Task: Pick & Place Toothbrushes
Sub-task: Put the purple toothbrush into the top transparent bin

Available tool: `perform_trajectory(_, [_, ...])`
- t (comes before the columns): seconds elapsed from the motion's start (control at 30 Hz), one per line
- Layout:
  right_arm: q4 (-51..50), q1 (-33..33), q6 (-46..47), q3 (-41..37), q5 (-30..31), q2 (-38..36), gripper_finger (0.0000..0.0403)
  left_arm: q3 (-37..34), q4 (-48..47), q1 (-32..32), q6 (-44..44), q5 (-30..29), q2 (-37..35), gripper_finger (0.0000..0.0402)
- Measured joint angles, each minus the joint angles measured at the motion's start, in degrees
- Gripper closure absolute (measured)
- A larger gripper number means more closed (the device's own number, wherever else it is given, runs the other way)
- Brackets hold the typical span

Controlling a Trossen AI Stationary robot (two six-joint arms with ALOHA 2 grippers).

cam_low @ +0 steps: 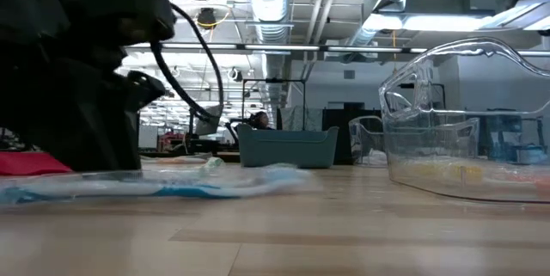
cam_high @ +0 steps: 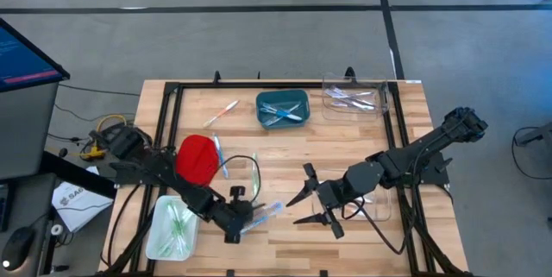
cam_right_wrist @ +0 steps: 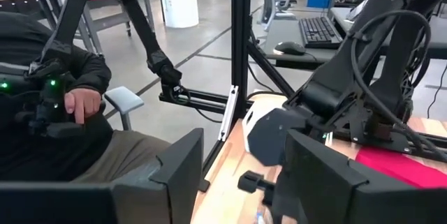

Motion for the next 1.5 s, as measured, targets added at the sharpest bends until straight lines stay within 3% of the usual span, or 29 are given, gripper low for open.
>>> perform_trajectory(0.3, [0.44, 0.0, 0.0, 0.0, 0.0, 0.33, 0.0207, 2.58, 0.63, 0.5, -0.51, -0.07, 3.83, 0.0309])
perform_trajectory(0.53, [0.37, 0.0, 0.0, 0.0, 0.0, 0.31, 0.0208, 2.53, -0.42, 2.89, -3.1, 5.86, 4.3, 0.0313])
perform_trajectory(0.73, [0.39, 0.0, 0.0, 0.0, 0.0, 0.31, 0.0209, 2.64, -1.66, 3.41, -3.28, 6.6, 5.22, 0.0376])
perform_trajectory(0.83, [0.39, 0.0, 0.0, 0.0, 0.0, 0.28, 0.0207, 2.54, -2.1, 3.17, -3.26, 6.1, 4.55, 0.0386])
perform_trajectory(1.23, [0.23, -0.04, -0.72, 0.0, 0.0, 0.26, 0.0208, 2.01, -9.24, -0.69, -1.29, -8.08, -8.39, 0.0386])
perform_trajectory(1.5, [0.54, -0.02, -2.86, 0.0, 0.0, 0.24, 0.0208, 2.07, -9.26, -3.75, -0.53, -16.33, -16.87, 0.0386])
